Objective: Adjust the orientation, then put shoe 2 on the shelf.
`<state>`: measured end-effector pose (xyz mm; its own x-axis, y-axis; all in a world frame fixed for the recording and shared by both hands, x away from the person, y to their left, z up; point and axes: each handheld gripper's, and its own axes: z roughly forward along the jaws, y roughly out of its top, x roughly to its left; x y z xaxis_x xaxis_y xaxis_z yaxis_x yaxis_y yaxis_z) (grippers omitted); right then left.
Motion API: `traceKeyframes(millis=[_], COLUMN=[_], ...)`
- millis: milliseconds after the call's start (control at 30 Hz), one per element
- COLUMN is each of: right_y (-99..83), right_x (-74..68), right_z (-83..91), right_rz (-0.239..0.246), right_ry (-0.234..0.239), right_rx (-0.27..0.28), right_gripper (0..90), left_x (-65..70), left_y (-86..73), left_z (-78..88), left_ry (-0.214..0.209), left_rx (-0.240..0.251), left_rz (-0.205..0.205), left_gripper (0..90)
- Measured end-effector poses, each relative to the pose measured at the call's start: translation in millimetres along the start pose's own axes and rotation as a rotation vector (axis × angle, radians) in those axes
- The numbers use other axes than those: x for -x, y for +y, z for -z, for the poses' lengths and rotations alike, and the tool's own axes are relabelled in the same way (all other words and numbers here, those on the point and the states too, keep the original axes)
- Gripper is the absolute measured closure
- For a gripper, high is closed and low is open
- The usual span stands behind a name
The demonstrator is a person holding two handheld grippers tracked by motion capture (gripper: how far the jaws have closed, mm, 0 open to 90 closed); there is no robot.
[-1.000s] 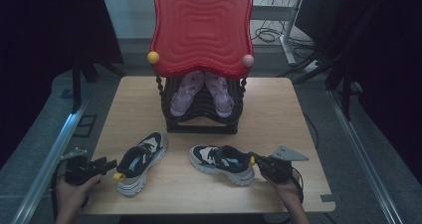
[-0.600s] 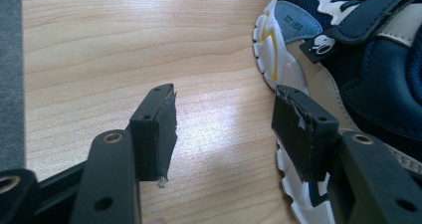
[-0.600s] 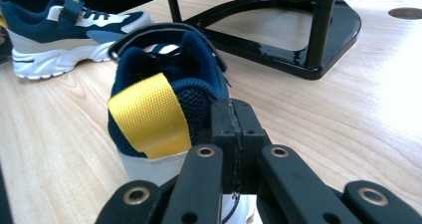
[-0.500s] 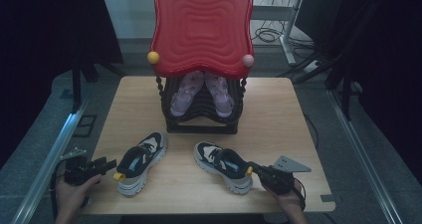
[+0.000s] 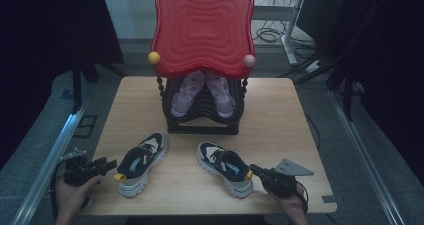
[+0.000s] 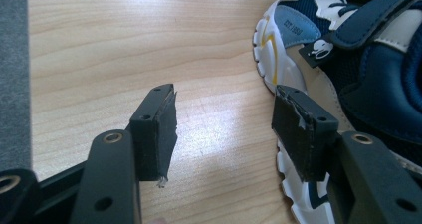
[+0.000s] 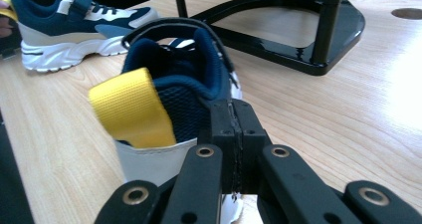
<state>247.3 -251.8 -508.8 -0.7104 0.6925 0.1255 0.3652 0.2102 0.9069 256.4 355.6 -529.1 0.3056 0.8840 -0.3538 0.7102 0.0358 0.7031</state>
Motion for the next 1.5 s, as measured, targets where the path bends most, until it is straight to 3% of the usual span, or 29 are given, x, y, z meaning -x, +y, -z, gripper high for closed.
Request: traceKeyframes(millis=[300,867,1000,1200,1500], right_y=[5.5,26.7,30.4,36.8,49.0], right_x=[6.2,6.7,6.1,6.5,3.4], right_z=[4.8,-1.6,-2.5,-0.7,-7.5], right_rz=[-0.014,0.006,0.007,-0.01,0.01], right_ry=[-0.02,0.004,0.012,0.022,0.04], right_rx=[0.036,0.084,0.084,0.086,0.057], right_gripper=[89.4,87.9,82.5,63.9,56.1], left_x=[2.9,6.3,6.0,10.5,27.1], left_y=[1.0,4.9,4.8,7.3,25.0], left_z=[0.7,9.7,12.2,20.3,31.1], left_ry=[0.003,0.004,0.005,0.003,-0.035], left_rx=[0.008,0.042,0.048,0.073,0.135], left_rz=[-0.006,-0.016,-0.015,-0.022,-0.069], left_gripper=[43.2,43.2,43.2,43.3,43.4])
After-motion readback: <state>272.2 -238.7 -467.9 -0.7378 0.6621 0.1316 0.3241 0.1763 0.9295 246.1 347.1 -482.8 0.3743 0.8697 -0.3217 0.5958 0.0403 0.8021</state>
